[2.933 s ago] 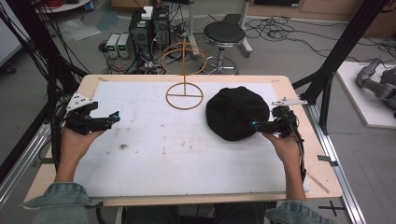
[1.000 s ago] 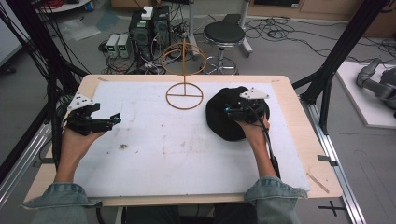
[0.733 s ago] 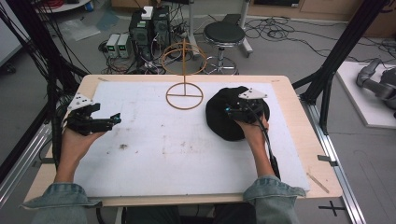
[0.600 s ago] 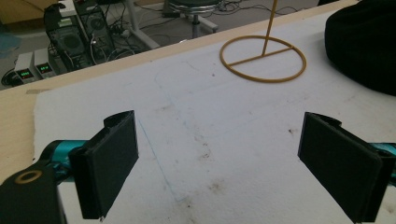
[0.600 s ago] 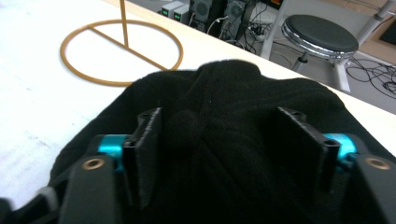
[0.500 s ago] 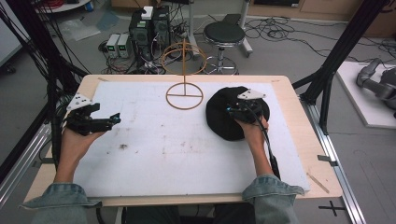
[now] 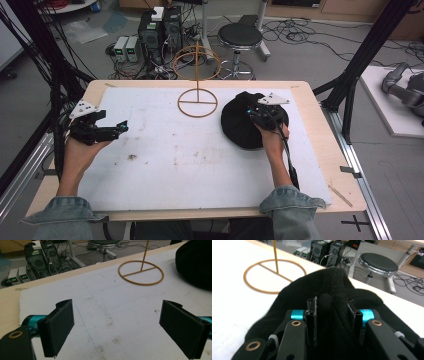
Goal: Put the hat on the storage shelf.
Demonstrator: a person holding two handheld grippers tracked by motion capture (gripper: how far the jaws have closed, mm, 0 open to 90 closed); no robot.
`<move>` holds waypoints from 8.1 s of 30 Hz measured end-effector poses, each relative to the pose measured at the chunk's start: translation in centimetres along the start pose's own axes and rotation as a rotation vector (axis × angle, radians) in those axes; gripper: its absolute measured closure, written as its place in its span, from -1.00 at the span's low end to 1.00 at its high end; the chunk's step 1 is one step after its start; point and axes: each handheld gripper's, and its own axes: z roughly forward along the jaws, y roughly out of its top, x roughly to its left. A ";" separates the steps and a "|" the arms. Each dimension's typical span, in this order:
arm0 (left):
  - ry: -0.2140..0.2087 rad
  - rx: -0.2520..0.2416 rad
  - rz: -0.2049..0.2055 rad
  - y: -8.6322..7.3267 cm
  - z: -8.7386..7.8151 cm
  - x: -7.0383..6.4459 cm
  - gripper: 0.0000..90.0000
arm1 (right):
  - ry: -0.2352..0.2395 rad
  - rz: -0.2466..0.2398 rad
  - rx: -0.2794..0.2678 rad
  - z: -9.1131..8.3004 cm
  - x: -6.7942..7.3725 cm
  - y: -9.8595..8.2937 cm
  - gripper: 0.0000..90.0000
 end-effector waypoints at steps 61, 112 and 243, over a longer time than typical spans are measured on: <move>-0.017 -0.024 -0.009 0.2 -0.5 0.1 -0.71 | -0.028 0.277 -0.427 -4.5 -4.1 17.9 0.56; -0.032 -0.041 -0.006 0.2 -1.1 -0.1 -0.71 | 0.119 0.201 -0.353 5.4 4.4 22.0 0.54; -0.036 -0.014 0.004 0.4 0.2 -0.3 -0.70 | 0.050 0.200 -0.151 -8.6 -3.3 6.9 -0.73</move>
